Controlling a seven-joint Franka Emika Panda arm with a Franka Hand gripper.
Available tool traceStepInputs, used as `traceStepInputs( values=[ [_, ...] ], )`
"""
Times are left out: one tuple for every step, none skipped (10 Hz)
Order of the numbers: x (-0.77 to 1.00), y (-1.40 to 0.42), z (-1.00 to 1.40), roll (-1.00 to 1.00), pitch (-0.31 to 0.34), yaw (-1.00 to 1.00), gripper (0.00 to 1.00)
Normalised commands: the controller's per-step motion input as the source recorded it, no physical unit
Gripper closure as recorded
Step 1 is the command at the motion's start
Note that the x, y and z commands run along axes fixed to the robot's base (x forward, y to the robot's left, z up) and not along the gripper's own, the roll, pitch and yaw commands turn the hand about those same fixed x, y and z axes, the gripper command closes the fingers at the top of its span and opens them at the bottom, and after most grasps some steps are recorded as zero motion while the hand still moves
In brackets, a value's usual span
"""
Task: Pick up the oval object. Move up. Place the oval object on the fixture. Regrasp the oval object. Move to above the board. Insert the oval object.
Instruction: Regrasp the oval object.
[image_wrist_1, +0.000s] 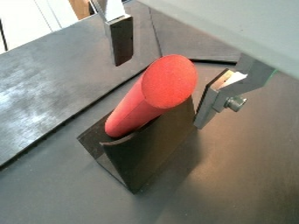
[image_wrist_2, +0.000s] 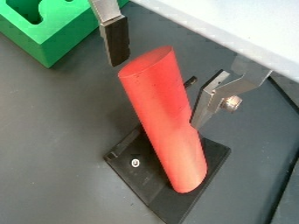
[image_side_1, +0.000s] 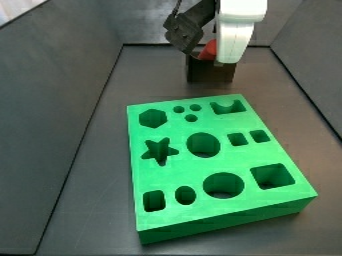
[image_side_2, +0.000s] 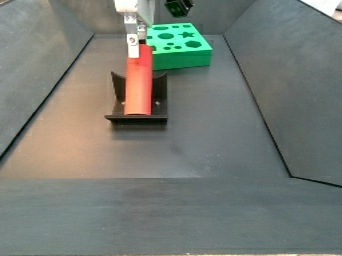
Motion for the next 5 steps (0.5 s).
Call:
traceStepInputs(
  values=[
    [0.09, -0.01, 0.01, -0.05, 0.225, 0.06, 0.0],
    [0.09, -0.01, 0.01, -0.05, 0.225, 0.06, 0.0],
    [0.09, -0.01, 0.01, -0.05, 0.225, 0.06, 0.0],
    [0.09, -0.01, 0.01, -0.05, 0.224, 0.06, 0.0],
    [0.09, -0.01, 0.01, -0.05, 0.224, 0.06, 0.0]
  ],
)
